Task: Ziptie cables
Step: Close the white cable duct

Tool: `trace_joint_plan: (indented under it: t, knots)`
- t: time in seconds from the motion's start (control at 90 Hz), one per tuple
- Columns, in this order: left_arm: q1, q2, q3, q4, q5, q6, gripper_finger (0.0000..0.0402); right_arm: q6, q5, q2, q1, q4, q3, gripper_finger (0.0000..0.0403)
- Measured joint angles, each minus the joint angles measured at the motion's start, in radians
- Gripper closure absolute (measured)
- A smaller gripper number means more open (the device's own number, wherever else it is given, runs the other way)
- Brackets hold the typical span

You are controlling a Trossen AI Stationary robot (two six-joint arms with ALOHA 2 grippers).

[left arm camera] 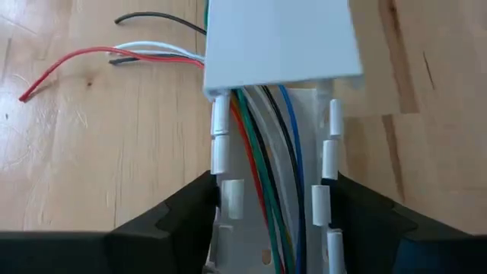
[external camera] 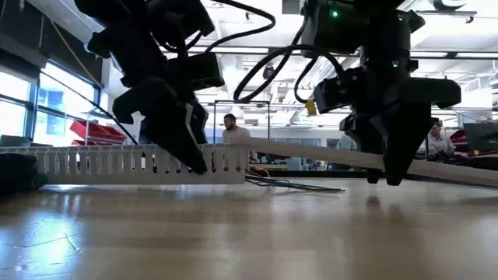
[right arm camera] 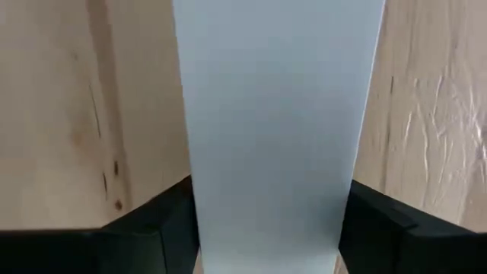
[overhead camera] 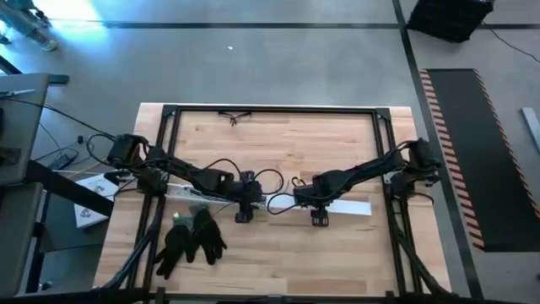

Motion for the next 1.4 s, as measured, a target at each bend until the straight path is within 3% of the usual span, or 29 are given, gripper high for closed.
trace_joint_plan:
  t: [0.344,0.533,0.833,1.067,1.211,1.4]
  knots:
    - [0.0,0.007,0.0,-0.01,0.036,-0.01,0.0199,-0.048,-0.024,0.0,-0.005,0.041,0.0,0.0116]
    - [0.006,0.011,0.0,-0.012,0.035,-0.018,0.0199,-0.047,-0.023,-0.029,-0.005,0.045,0.0,0.0108]
    - [0.032,0.011,0.0,-0.013,0.034,-0.039,0.0199,-0.029,0.135,-0.169,0.071,0.042,-0.01,0.0107]
    - [0.033,0.011,0.0,-0.03,0.027,-0.045,0.0199,0.173,0.322,-0.335,0.201,0.095,-0.22,0.0107]
    - [0.033,0.011,0.0,-0.03,0.027,-0.045,0.0199,0.315,0.314,-0.397,0.234,0.192,-0.393,0.0107]
    - [0.033,0.011,0.0,-0.031,0.027,-0.045,0.0199,0.382,0.321,-0.413,0.246,0.353,-0.53,0.0107]
